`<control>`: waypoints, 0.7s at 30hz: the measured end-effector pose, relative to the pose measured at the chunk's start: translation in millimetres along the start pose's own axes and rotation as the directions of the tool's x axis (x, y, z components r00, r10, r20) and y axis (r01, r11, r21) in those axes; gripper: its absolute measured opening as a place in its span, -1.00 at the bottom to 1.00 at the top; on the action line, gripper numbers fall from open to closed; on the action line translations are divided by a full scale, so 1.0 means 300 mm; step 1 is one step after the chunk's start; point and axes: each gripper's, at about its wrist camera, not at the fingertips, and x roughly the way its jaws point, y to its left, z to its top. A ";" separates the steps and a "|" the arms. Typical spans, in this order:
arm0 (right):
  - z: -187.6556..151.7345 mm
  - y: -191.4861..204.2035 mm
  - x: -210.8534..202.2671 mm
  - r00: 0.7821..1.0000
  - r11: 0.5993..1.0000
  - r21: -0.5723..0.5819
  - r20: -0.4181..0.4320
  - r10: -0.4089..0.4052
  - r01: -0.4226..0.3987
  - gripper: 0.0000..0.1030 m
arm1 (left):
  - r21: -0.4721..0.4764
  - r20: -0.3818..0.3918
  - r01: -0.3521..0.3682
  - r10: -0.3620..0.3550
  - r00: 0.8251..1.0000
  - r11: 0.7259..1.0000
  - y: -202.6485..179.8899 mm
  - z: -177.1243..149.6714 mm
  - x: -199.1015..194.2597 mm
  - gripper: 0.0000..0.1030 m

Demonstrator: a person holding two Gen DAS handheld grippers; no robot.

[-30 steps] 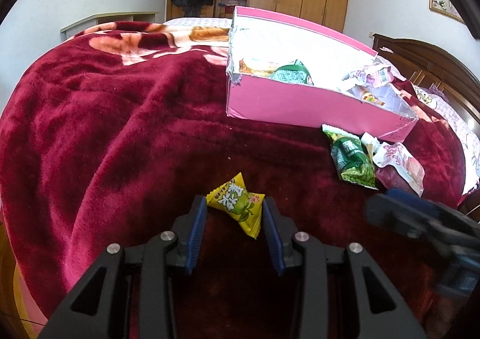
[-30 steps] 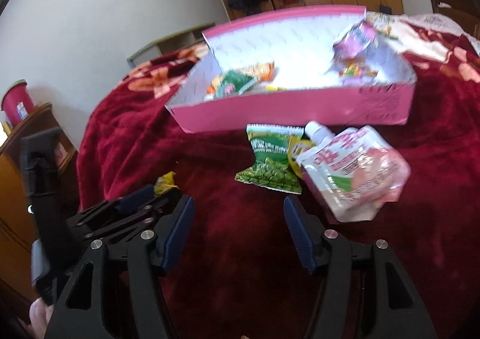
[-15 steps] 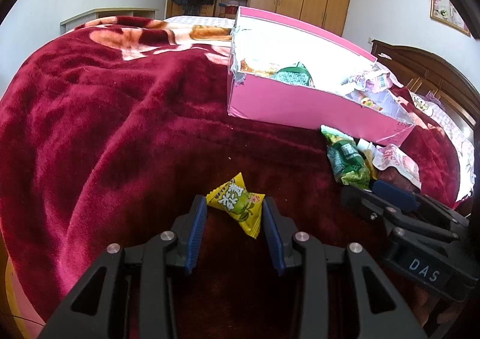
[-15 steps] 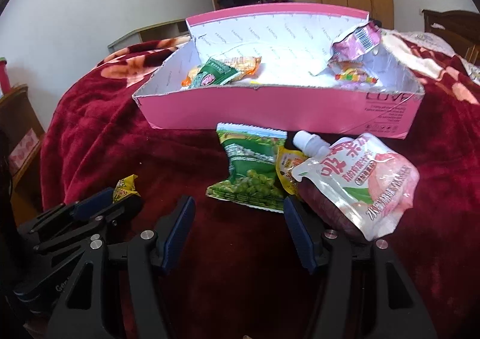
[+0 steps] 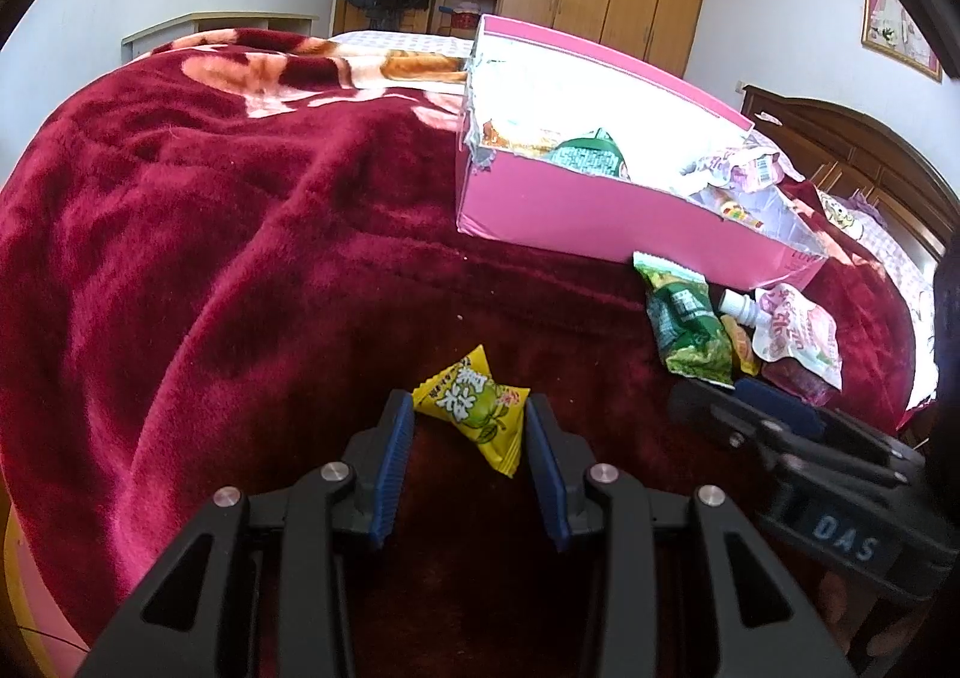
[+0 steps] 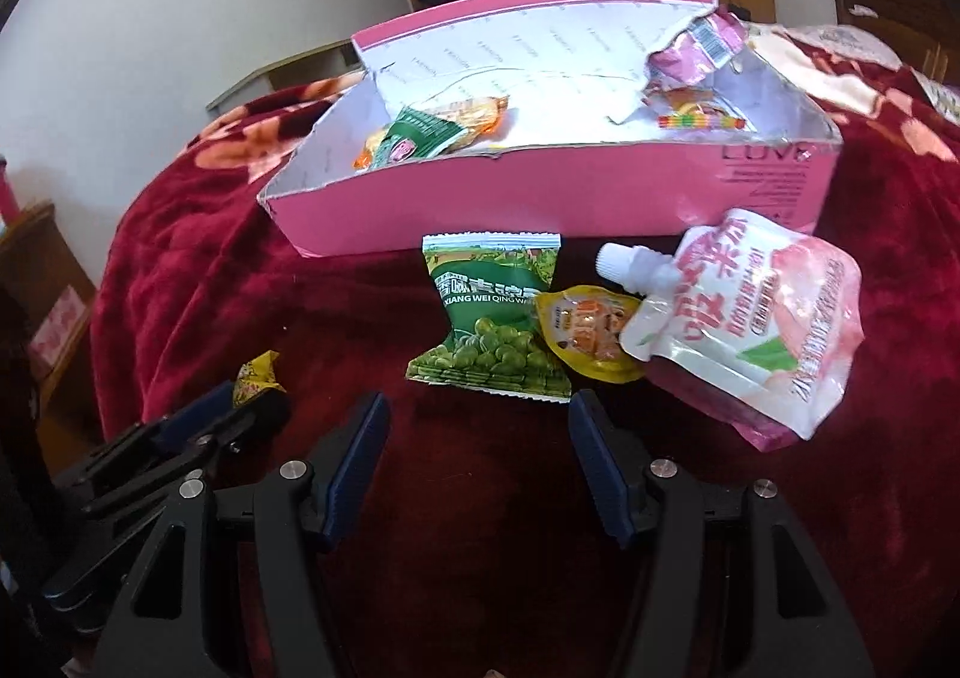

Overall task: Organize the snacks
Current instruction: 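Hold the yellow candy packet in left tool while right tool approaches the green pea bag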

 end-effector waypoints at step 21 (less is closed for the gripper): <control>0.054 0.013 0.064 1.000 0.999 0.025 0.012 0.024 -0.024 0.04 | -0.012 0.011 0.013 -0.013 1.000 1.000 0.007 0.000 -0.009 -0.23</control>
